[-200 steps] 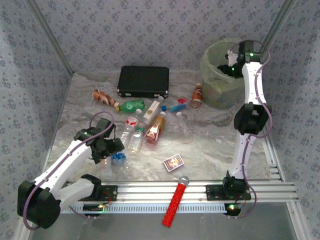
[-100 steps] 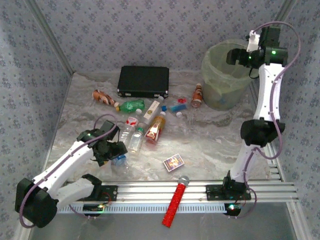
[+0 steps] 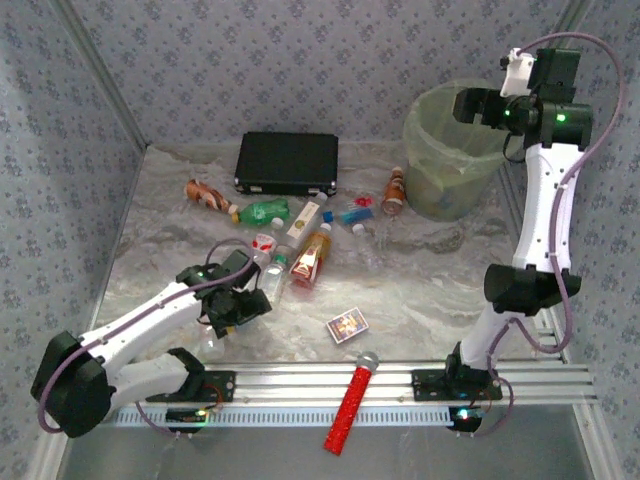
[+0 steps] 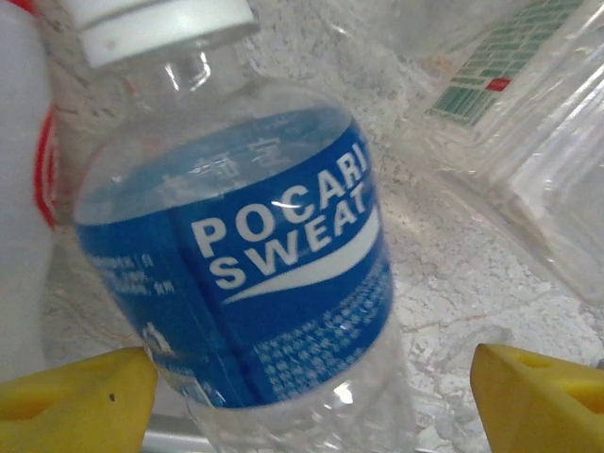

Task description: Put the plastic bottles in the bin

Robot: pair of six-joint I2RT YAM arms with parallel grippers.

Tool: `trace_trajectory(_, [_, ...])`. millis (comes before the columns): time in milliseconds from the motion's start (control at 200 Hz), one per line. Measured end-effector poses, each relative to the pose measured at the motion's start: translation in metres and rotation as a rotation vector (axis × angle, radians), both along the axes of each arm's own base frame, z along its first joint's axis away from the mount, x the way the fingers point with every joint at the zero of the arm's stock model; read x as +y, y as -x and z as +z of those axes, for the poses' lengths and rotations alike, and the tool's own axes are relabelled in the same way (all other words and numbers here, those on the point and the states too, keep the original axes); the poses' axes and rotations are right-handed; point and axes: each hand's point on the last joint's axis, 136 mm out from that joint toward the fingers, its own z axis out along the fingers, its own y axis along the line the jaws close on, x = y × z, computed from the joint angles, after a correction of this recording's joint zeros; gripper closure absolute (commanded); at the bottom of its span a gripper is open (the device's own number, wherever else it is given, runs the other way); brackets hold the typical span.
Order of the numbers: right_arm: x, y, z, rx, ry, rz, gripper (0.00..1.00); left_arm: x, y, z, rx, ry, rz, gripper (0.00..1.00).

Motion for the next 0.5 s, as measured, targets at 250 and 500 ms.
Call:
trace_trajectory(250, [0.014, 0.029, 0.026, -0.077, -0.006, 0.035, 0.02, -0.010, -0.008, -0.013, -0.002, 0.023, 0.014, 0.21])
trace_trajectory(500, [0.025, 0.041, 0.029, -0.096, -0.007, 0.060, 0.02, -0.018, -0.015, -0.017, -0.009, 0.036, 0.005, 0.33])
